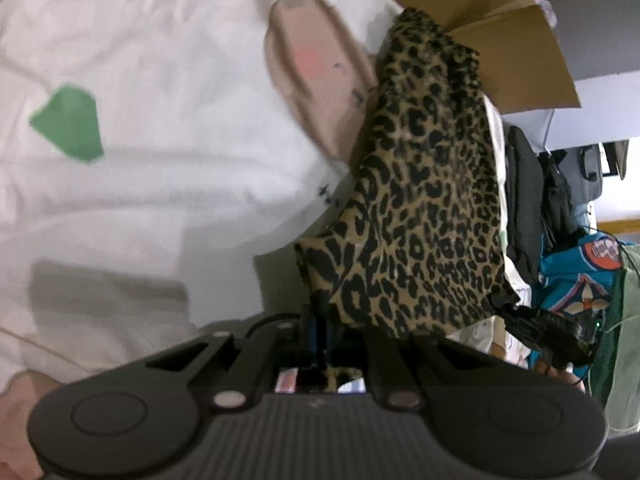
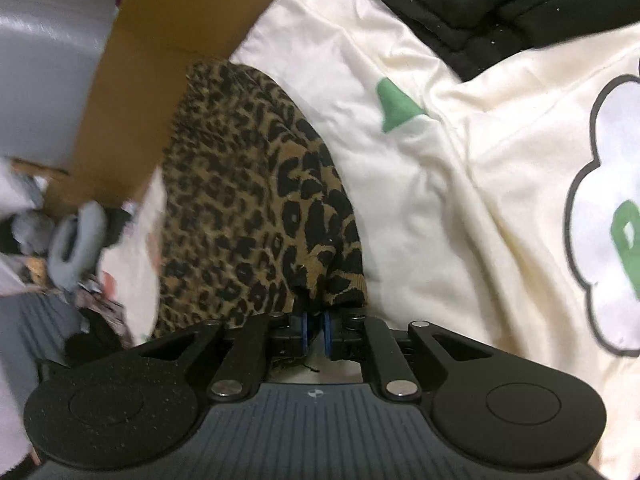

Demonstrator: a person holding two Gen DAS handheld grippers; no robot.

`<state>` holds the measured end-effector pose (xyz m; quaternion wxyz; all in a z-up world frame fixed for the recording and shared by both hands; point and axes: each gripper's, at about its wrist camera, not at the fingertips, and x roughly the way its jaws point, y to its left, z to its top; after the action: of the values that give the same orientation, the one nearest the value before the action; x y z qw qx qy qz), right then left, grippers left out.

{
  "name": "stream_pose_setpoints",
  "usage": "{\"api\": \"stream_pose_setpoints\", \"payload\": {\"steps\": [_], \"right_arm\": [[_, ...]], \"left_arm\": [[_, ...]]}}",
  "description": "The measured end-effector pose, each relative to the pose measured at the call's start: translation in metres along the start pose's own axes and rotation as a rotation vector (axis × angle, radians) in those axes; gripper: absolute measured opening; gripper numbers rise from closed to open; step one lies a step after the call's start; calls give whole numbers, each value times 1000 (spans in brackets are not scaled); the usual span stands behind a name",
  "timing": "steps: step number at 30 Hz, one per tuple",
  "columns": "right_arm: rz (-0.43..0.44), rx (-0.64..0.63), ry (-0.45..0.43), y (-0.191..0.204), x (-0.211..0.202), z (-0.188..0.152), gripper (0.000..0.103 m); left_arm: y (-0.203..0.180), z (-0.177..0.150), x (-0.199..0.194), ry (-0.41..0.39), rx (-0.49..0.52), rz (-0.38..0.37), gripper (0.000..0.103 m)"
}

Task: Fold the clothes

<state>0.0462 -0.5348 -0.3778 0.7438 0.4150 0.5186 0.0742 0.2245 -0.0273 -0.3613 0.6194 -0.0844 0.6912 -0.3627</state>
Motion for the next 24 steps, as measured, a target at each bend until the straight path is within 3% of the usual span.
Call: {"api": "stream_pose_setpoints", "payload": {"steps": [3, 5, 9, 16, 18, 24], "right_arm": [[-55, -39, 30, -2, -1, 3, 16], [-66, -71, 48, -2, -6, 6, 34], [-80, -141, 66, 4, -16, 15, 46], [-127, -207, 98, 9, -13, 30, 47], [-141, -224, 107, 9, -10, 34, 48], [-180, -278, 131, 11, -1, 44, 49]], "left_arm": [[-1, 0, 10, 6, 2, -7, 5], [-2, 2, 13, 6, 7, -5, 5], [-3, 6, 16, -1, 13, -4, 7], [10, -3, 5, -23, 54, -6, 23], [15, -5, 5, -34, 56, -23, 35], [21, -13, 8, -37, 86, -44, 39]]}}
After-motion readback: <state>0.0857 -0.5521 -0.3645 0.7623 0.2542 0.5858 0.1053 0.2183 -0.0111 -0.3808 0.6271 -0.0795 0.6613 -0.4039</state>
